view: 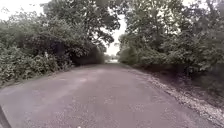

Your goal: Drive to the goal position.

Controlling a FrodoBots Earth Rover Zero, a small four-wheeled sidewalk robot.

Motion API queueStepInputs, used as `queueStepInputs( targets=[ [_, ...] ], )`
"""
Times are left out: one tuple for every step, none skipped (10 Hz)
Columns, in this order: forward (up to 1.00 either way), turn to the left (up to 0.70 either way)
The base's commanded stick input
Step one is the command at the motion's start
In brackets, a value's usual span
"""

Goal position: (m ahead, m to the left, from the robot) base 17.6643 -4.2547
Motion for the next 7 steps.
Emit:
queueStepInputs(
  targets=[
    [0.06, 0.01],
    [0.06, 0.01],
    [0.06, 0.01],
    [0.06, 0.01],
    [0.06, 0.01],
    [0.06, 0.01],
    [0.06, 0.01]
  ],
)
